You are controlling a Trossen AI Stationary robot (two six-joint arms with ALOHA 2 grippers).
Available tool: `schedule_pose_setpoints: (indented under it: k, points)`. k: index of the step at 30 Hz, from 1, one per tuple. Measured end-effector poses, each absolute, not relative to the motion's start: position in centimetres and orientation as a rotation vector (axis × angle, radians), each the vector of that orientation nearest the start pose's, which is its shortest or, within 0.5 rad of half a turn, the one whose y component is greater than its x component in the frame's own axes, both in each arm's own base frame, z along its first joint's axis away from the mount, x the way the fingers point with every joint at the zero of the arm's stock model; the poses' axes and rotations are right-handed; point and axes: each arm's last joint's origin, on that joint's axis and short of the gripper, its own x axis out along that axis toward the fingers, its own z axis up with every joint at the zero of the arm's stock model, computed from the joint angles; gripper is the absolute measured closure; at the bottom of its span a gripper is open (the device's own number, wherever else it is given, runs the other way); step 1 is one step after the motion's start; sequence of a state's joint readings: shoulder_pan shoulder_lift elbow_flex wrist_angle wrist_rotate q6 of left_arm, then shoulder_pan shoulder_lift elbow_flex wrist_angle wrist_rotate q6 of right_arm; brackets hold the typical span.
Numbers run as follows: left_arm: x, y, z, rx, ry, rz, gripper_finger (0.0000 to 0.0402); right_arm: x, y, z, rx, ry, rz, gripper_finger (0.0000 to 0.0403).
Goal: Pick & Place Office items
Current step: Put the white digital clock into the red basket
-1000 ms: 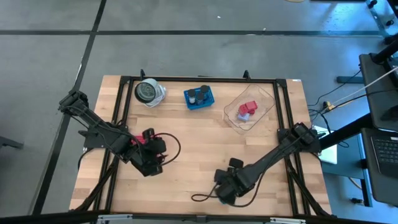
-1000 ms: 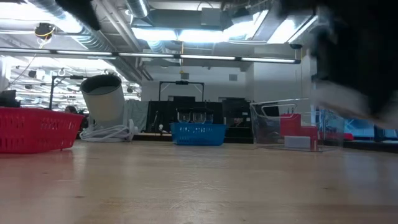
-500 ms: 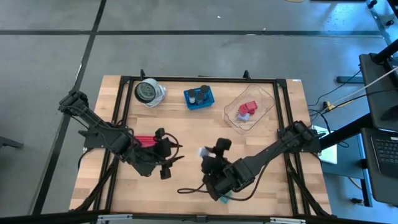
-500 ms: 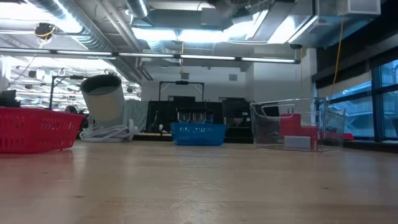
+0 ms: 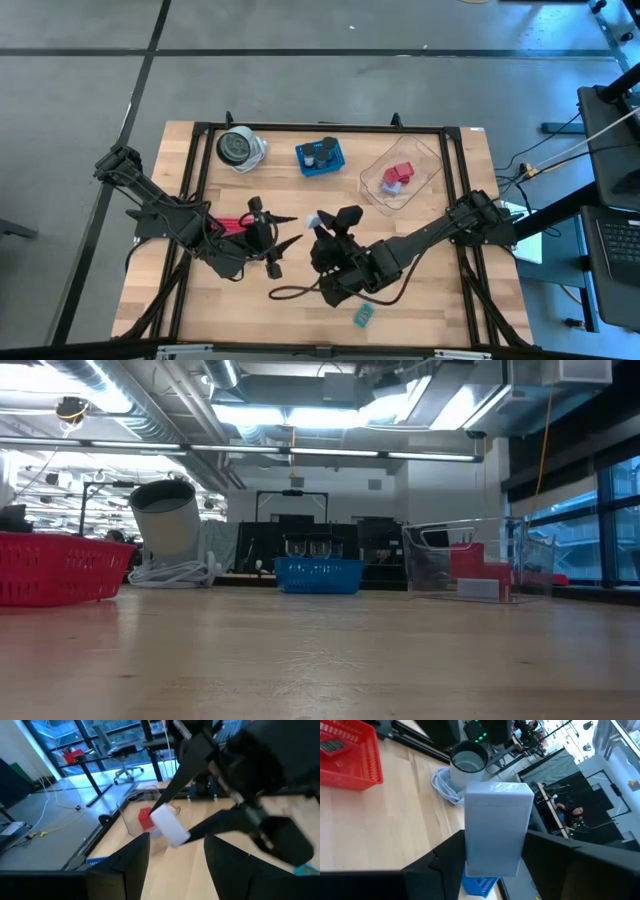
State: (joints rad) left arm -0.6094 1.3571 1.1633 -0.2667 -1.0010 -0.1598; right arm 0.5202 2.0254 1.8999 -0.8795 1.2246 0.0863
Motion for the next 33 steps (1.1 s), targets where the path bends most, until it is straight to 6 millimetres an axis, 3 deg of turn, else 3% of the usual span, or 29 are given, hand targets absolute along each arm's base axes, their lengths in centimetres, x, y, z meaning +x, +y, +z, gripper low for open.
schedule_pose_setpoints:
  k: [7, 15, 21, 33]
  points:
    - [26.0, -13.5, 34.0, 0.066, 0.244, 0.457, 0.0217, 39.2, 18.1, 30.7, -0.75, 0.634, -0.678, 0.0245]
    - [27.3, -11.4, 33.9, -0.034, 0.258, 0.45, 0.0217, 39.7, 18.1, 31.0, -0.785, 0.621, -0.681, 0.0214]
    - [27.7, -10.7, 33.8, -0.052, 0.271, 0.429, 0.0222, 39.7, 18.1, 31.1, -0.793, 0.622, -0.679, 0.0251]
    - [27.7, -10.8, 33.9, -0.064, 0.273, 0.388, 0.0341, 39.8, 17.9, 31.0, -0.801, 0.63, -0.673, 0.0225]
